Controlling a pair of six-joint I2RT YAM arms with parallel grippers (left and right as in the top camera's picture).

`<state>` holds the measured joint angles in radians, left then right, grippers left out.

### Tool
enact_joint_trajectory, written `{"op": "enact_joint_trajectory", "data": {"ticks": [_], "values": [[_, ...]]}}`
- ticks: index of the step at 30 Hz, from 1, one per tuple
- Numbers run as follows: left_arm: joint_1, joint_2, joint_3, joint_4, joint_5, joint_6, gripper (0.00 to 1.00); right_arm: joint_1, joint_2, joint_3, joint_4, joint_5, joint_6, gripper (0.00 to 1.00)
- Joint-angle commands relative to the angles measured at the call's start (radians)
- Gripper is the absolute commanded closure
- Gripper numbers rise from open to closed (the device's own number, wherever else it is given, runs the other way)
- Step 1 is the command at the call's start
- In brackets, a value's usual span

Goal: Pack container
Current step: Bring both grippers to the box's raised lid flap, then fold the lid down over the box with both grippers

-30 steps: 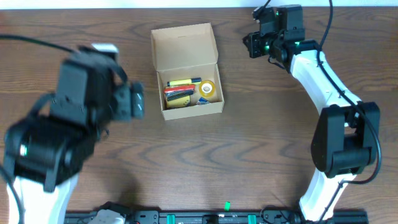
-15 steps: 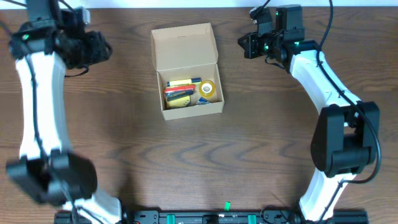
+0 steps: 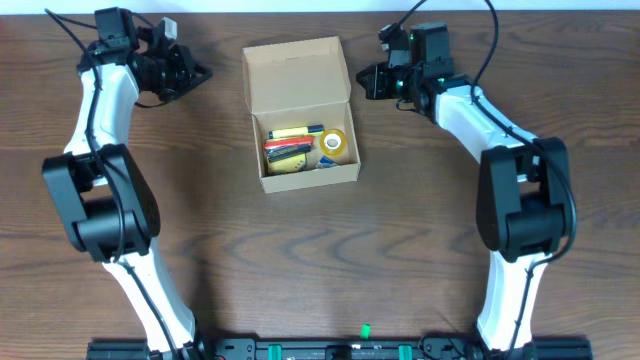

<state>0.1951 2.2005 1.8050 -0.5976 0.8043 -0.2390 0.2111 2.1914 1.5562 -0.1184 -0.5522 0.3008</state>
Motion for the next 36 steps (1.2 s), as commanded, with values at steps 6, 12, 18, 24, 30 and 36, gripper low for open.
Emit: {"op": "enact_joint_trajectory", "data": {"ticks": [6, 12, 18, 24, 30, 36], "values": [[-0.037, 0.088, 0.002, 0.023, 0.134, -0.136, 0.94, 0.006, 0.133, -0.001, 0.116, -0.159, 0.174, 0.99], [-0.075, 0.122, 0.002, -0.032, 0.156, -0.174, 0.94, 0.006, 0.139, -0.001, 0.139, -0.167, 0.174, 0.99], [-0.113, 0.122, 0.027, -0.015, 0.202, -0.163, 0.94, 0.005, 0.139, 0.000, 0.272, -0.269, 0.174, 0.99], [-0.116, 0.120, 0.078, -0.020, 0.299, -0.115, 0.94, -0.006, 0.138, 0.014, 0.336, -0.395, 0.174, 0.99], [-0.118, 0.079, 0.124, -0.035, 0.322, -0.060, 0.94, -0.040, 0.119, 0.087, 0.336, -0.473, 0.174, 0.99], [-0.119, -0.007, 0.124, -0.042, 0.314, -0.006, 0.94, -0.047, 0.034, 0.125, 0.322, -0.488, 0.132, 0.99]]}}
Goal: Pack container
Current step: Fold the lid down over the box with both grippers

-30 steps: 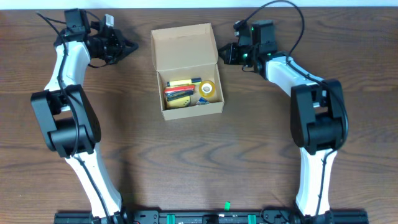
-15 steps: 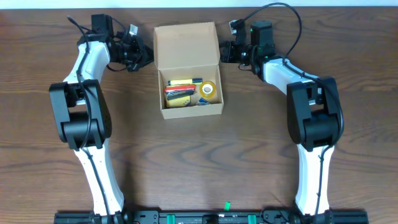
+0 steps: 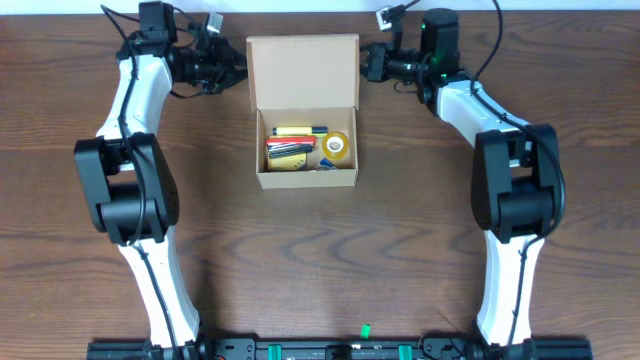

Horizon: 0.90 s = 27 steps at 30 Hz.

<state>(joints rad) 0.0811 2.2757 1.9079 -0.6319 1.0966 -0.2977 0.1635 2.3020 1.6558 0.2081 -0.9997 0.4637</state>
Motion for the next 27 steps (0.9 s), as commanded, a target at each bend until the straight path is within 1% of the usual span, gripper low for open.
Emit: {"op": "enact_joint_trajectory", "data": {"ticks": [1, 6, 11, 15, 18, 21, 27], "values": [[-0.006, -0.095, 0.021, -0.012, 0.022, 0.068, 0.94, 0.002, -0.095, 0.025, -0.019, -0.041, -0.050, 0.99], [-0.016, -0.158, 0.021, -0.079, 0.000, 0.167, 0.94, 0.014, -0.180, 0.025, -0.157, -0.040, -0.184, 0.99], [-0.036, -0.220, 0.021, -0.251, -0.154, 0.327, 0.94, 0.033, -0.233, 0.025, -0.388, -0.024, -0.351, 0.99], [-0.060, -0.256, 0.021, -0.370, -0.255, 0.426, 0.94, 0.069, -0.254, 0.025, -0.606, 0.069, -0.500, 0.99], [-0.074, -0.262, 0.021, -0.442, -0.329, 0.458, 0.94, 0.098, -0.262, 0.025, -0.751, 0.173, -0.583, 0.99], [-0.081, -0.262, 0.021, -0.509, -0.388, 0.485, 0.94, 0.119, -0.270, 0.025, -0.847, 0.277, -0.628, 0.99], [-0.082, -0.264, 0.021, -0.564, -0.428, 0.486, 0.94, 0.124, -0.319, 0.026, -0.894, 0.333, -0.658, 0.99]]}}
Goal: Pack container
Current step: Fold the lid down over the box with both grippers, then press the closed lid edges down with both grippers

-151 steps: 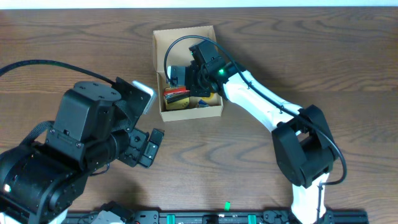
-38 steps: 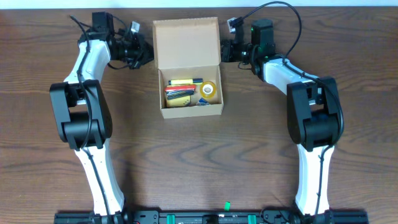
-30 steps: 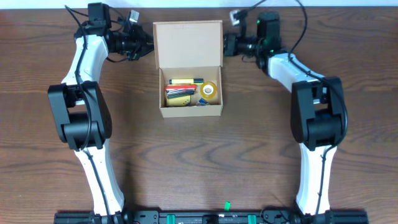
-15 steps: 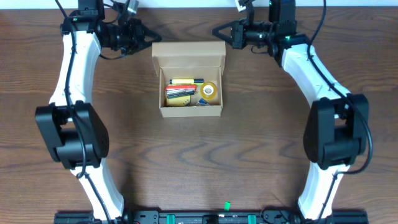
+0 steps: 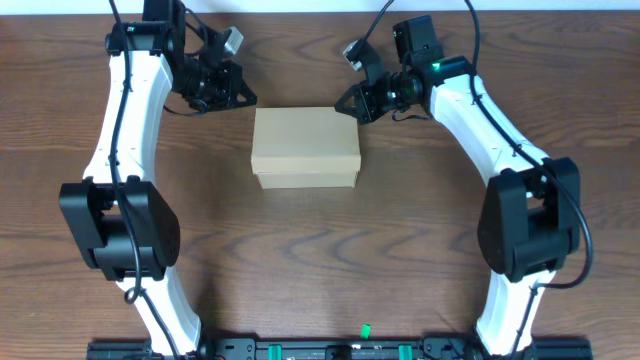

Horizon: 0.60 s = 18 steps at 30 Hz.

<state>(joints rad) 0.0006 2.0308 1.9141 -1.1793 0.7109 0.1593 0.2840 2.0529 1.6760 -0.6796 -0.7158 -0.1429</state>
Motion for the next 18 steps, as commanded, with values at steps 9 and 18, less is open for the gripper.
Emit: {"op": "enact_joint_trajectory", "data": {"ticks": [9, 18], "values": [[-0.002, -0.075, 0.015, -0.119, -0.072, 0.055, 0.94, 0.008, -0.195, 0.005, -0.166, 0.111, -0.126, 0.99], [-0.002, -0.126, -0.007, -0.148, -0.104, 0.089, 0.94, 0.096, -0.200, -0.013, -0.357, 0.195, -0.172, 0.99]]}}
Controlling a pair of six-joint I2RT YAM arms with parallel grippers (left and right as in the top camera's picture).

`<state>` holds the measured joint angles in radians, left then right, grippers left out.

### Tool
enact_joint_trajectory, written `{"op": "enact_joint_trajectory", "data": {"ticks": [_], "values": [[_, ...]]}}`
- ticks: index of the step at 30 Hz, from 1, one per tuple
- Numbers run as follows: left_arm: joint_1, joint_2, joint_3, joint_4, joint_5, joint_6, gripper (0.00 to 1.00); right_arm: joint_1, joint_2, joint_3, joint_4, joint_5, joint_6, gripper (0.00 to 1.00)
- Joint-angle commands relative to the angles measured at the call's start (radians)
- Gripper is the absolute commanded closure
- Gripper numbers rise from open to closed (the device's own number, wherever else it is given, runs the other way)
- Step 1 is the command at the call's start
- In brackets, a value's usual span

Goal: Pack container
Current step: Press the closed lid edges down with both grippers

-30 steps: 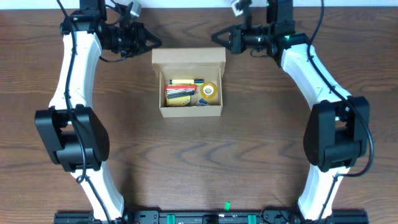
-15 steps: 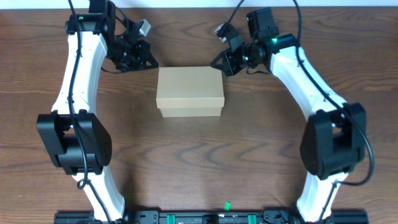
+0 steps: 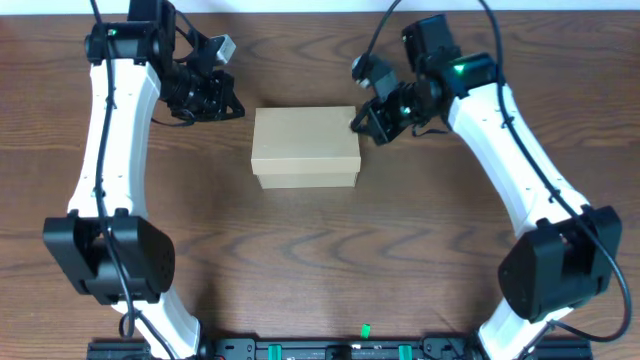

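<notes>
The cardboard box (image 3: 305, 146) lies in the middle of the table with its lid shut, so the pens and tape inside are hidden. My left gripper (image 3: 226, 104) hovers just off the box's back left corner, apart from it. My right gripper (image 3: 362, 124) sits close against the box's back right corner. Seen from overhead, neither gripper's fingers show clearly enough to judge their opening, and nothing shows between them.
The brown wooden table (image 3: 300, 260) stretches in front of the box. Both white arms reach in from the front edge along the left and right sides. A black rail (image 3: 330, 350) runs along the near edge.
The box stays shut in place. My left gripper has drawn a little left and away from the box. My right gripper has dropped lower, closer to the box's right back corner.
First the box stood open, lid raised, showing pens and a tape roll, with both grippers far apart at the back. Then both grippers were at the lid's two sides. Then the lid was down and the box shut, as it is now.
</notes>
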<state>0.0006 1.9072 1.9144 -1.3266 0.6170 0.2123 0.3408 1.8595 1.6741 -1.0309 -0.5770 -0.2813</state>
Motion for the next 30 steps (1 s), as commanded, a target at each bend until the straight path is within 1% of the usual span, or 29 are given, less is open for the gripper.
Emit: {"op": "enact_joint_trajectory", "data": {"ticks": [1, 5, 8, 12, 17, 22, 25, 27, 30], "values": [[-0.002, -0.002, -0.019, 0.003, -0.004, 0.036, 0.94, 0.053, -0.007, -0.025, -0.001, 0.080, -0.033, 0.99], [-0.002, -0.002, -0.043, 0.003, 0.012, 0.062, 0.94, 0.091, -0.006, -0.110, 0.059, 0.104, -0.026, 0.99], [-0.002, -0.002, -0.043, 0.003, 0.011, 0.074, 0.94, 0.103, -0.006, -0.181, 0.109, 0.129, 0.005, 0.99], [-0.002, -0.002, -0.043, -0.002, 0.011, 0.073, 0.94, 0.106, -0.006, -0.234, 0.119, 0.128, 0.042, 0.99], [-0.008, -0.002, -0.044, 0.000, 0.007, 0.073, 0.94, 0.106, -0.023, -0.213, 0.114, 0.109, 0.076, 0.99], [-0.047, -0.002, -0.077, 0.003, -0.007, 0.089, 0.94, 0.106, -0.114, -0.164, 0.119, 0.103, 0.087, 0.99], [-0.089, -0.002, -0.139, 0.029, -0.085, 0.080, 0.94, 0.103, -0.201, -0.161, 0.134, 0.126, 0.107, 0.99], [-0.108, -0.002, -0.188, 0.050, -0.143, 0.039, 0.94, 0.099, -0.247, -0.161, 0.133, 0.184, 0.137, 0.99], [-0.112, -0.002, -0.263, 0.090, -0.164, 0.018, 0.94, 0.089, -0.296, -0.161, 0.126, 0.214, 0.154, 0.99]]}}
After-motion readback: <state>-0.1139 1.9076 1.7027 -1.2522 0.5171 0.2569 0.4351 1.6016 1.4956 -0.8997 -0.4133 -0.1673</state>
